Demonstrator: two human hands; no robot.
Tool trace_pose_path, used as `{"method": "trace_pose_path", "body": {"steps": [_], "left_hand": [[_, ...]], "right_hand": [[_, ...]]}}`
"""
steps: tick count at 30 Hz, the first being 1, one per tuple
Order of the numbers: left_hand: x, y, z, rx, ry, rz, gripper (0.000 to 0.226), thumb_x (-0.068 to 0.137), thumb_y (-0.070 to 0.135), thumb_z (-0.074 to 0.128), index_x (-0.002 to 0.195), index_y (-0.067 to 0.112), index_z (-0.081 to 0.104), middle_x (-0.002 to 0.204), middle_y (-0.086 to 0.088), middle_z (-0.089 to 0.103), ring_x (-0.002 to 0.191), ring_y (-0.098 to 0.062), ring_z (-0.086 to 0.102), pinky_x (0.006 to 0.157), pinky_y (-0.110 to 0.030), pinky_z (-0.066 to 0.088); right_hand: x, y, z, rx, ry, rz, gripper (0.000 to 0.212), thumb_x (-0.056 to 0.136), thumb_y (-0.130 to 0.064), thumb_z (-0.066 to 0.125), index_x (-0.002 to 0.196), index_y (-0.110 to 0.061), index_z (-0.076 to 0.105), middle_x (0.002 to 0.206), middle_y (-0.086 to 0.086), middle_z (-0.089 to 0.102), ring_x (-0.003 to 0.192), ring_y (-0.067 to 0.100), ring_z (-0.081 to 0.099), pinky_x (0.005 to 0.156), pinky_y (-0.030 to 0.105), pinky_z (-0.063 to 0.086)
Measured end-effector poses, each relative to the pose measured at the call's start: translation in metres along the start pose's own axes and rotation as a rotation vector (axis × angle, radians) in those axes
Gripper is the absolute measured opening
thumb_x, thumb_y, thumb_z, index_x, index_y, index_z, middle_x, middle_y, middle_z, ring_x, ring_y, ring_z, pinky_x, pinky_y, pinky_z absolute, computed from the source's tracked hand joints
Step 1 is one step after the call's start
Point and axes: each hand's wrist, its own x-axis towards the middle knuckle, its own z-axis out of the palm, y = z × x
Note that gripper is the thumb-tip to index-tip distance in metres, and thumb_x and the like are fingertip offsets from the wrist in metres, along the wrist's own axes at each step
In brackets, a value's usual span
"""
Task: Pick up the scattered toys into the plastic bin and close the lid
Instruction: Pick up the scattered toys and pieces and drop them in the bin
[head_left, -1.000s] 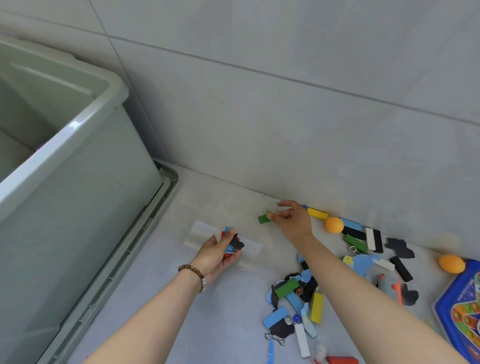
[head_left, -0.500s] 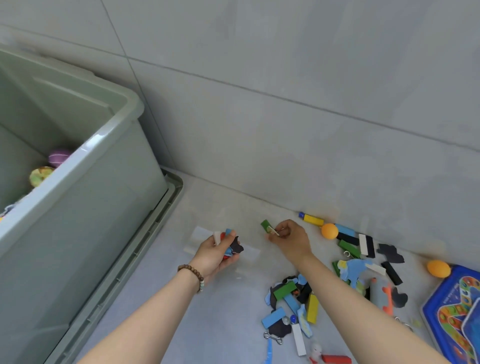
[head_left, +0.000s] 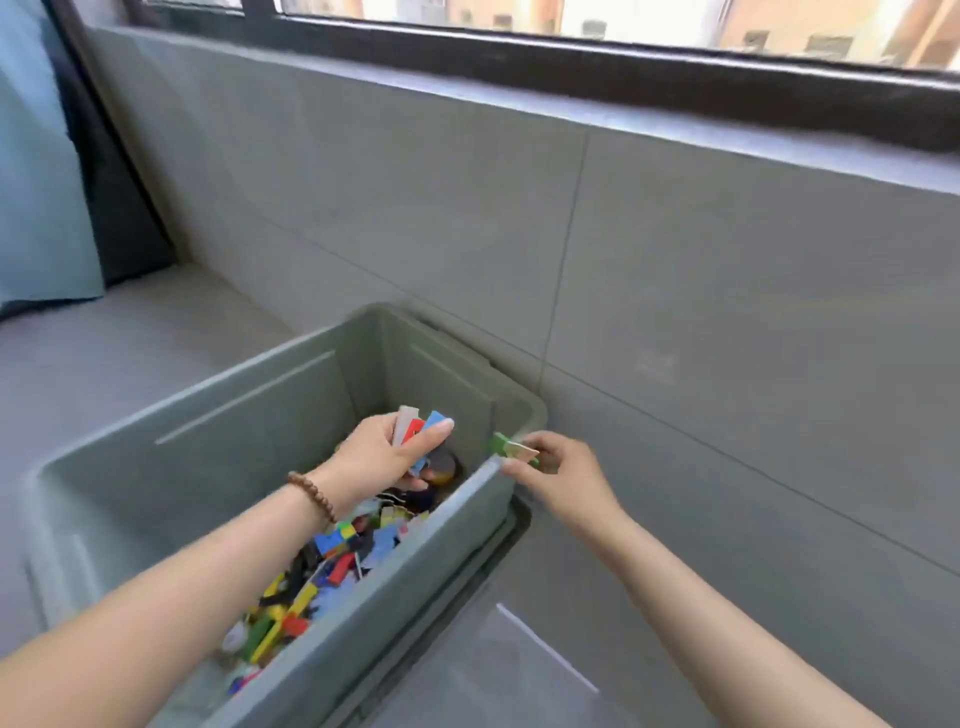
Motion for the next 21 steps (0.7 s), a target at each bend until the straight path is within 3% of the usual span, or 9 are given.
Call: {"method": "trace_pose_path", "body": {"steps": [2, 4, 6, 8, 9, 13, 16, 18, 21], "left_hand": [[0.005, -0.028, -0.045, 0.029, 0.049, -0.094, 0.040, 0.084, 0.039, 0.064, 0.067, 0.004, 0.057, 0.067, 0.002, 0.068, 0.063, -0.010, 0.063, 0.062, -0.025, 0.059], [0.013, -0.061, -0.076, 0.081, 0.083, -0.141, 0.051, 0.077, 0.052, 0.066, 0.073, 0.002, 0.060, 0.083, -0.009, 0.069, 0.080, -0.019, 0.068, 0.074, -0.029, 0.059], [0.018, -0.088, -0.097, 0.171, 0.105, -0.147, 0.055, 0.081, 0.055, 0.060, 0.104, 0.005, 0.065, 0.110, -0.010, 0.068, 0.102, -0.021, 0.064, 0.089, -0.029, 0.051], [0.018, -0.109, -0.109, 0.214, 0.104, -0.179, 0.061, 0.090, 0.049, 0.050, 0.135, 0.009, 0.044, 0.136, -0.008, 0.052, 0.122, -0.018, 0.051, 0.100, -0.026, 0.039], [0.019, -0.117, -0.112, 0.223, 0.103, -0.204, 0.065, 0.092, 0.049, 0.047, 0.141, 0.008, 0.036, 0.142, -0.009, 0.045, 0.128, -0.019, 0.046, 0.104, -0.028, 0.035], [0.022, -0.137, -0.116, 0.345, 0.139, -0.211, 0.062, 0.094, 0.049, 0.040, 0.140, 0.007, 0.039, 0.144, -0.008, 0.044, 0.130, -0.021, 0.044, 0.108, -0.031, 0.032], [0.019, -0.119, -0.103, 0.409, 0.108, -0.121, 0.057, 0.095, 0.048, 0.040, 0.138, 0.011, 0.041, 0.143, -0.004, 0.046, 0.130, -0.018, 0.044, 0.109, -0.032, 0.034], [0.017, -0.095, -0.083, 0.453, 0.093, -0.015, 0.054, 0.095, 0.047, 0.040, 0.138, 0.014, 0.043, 0.141, -0.001, 0.048, 0.128, -0.017, 0.045, 0.107, -0.030, 0.036], [0.012, -0.049, -0.039, 0.520, 0.104, 0.190, 0.051, 0.095, 0.045, 0.041, 0.137, 0.015, 0.045, 0.137, -0.001, 0.051, 0.125, -0.016, 0.047, 0.105, -0.027, 0.036]], "right_hand": [[0.021, -0.019, 0.044, -0.282, -0.019, -0.085, 0.013, 0.079, -0.031, 0.071, 0.091, -0.026, 0.068, 0.084, -0.008, 0.069, 0.083, 0.008, 0.060, 0.082, 0.023, 0.043], [0.038, -0.028, 0.082, -0.484, -0.057, -0.134, 0.023, 0.081, -0.039, 0.067, 0.101, -0.028, 0.066, 0.095, -0.006, 0.070, 0.096, 0.014, 0.058, 0.091, 0.028, 0.038], [0.051, -0.024, 0.106, -0.597, -0.120, -0.120, 0.034, 0.085, -0.043, 0.063, 0.114, -0.028, 0.058, 0.105, -0.006, 0.068, 0.105, 0.018, 0.056, 0.099, 0.029, 0.034], [0.058, -0.011, 0.115, -0.763, -0.136, -0.117, 0.032, 0.089, -0.042, 0.056, 0.117, -0.027, 0.056, 0.111, -0.005, 0.066, 0.110, 0.019, 0.053, 0.107, 0.032, 0.026], [0.061, -0.005, 0.116, -0.837, -0.128, -0.130, 0.028, 0.091, -0.041, 0.053, 0.114, -0.027, 0.058, 0.113, -0.006, 0.065, 0.111, 0.019, 0.053, 0.110, 0.034, 0.022], [0.065, 0.006, 0.108, -0.889, -0.123, -0.208, 0.024, 0.092, -0.039, 0.047, 0.107, -0.027, 0.062, 0.118, -0.008, 0.061, 0.121, 0.014, 0.047, 0.117, 0.040, 0.005], [0.063, 0.012, 0.081, -0.865, -0.138, -0.147, 0.039, 0.093, -0.047, 0.045, 0.126, -0.029, 0.054, 0.146, -0.006, 0.040, 0.140, 0.014, 0.026, 0.119, 0.039, 0.000], [0.055, 0.019, 0.053, -0.775, -0.106, -0.091, 0.045, 0.093, -0.047, 0.046, 0.133, -0.027, 0.049, 0.153, -0.005, 0.029, 0.143, 0.016, 0.017, 0.119, 0.036, 0.005], [0.028, 0.036, 0.001, -0.695, -0.035, -0.058, 0.047, 0.091, -0.043, 0.052, 0.135, -0.028, 0.047, 0.154, -0.003, 0.027, 0.142, 0.018, 0.019, 0.117, 0.031, 0.014]]}}
